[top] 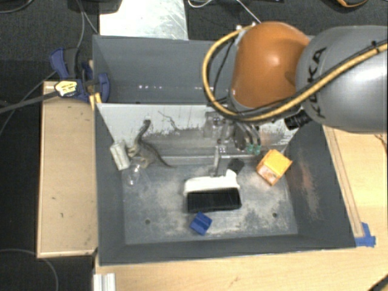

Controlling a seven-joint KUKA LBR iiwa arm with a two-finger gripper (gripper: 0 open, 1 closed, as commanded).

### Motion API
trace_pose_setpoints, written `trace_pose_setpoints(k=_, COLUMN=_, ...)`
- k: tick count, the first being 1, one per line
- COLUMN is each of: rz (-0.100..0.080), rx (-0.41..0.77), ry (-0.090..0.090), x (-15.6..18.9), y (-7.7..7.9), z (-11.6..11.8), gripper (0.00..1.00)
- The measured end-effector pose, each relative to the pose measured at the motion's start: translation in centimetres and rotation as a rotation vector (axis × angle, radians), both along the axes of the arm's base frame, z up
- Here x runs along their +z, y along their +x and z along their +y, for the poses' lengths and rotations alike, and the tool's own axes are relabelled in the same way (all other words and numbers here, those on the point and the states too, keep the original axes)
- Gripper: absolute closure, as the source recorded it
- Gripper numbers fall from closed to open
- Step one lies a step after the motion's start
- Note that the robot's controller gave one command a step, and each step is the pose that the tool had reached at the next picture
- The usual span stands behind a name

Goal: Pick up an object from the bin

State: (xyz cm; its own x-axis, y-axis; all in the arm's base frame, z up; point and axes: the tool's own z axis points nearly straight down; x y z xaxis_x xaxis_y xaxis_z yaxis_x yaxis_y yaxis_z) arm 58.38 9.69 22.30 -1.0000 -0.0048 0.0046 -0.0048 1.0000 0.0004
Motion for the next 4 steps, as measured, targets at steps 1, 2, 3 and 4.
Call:
trace_pose_setpoints(k=1, rz=-0.008, rx=-0.004, ry=0.001, x=0.5, y=0.1, z=-0.1, gripper=0.00)
trace_pose_setpoints(k=2, rz=-0.004, rx=0.181, ry=0.002, x=-14.6, y=-1.4, z=-2.5, gripper=0.00)
trace_pose_setpoints(k=3, rz=-0.012, rx=0.149, ry=0.002, x=-6.2, y=-2.0, z=-3.4, gripper=0.00)
trace_pose_setpoints(k=4, rz=-0.007, rx=0.095, ry=0.002, x=-12.2, y=-0.1, z=-2.0, gripper=0.00)
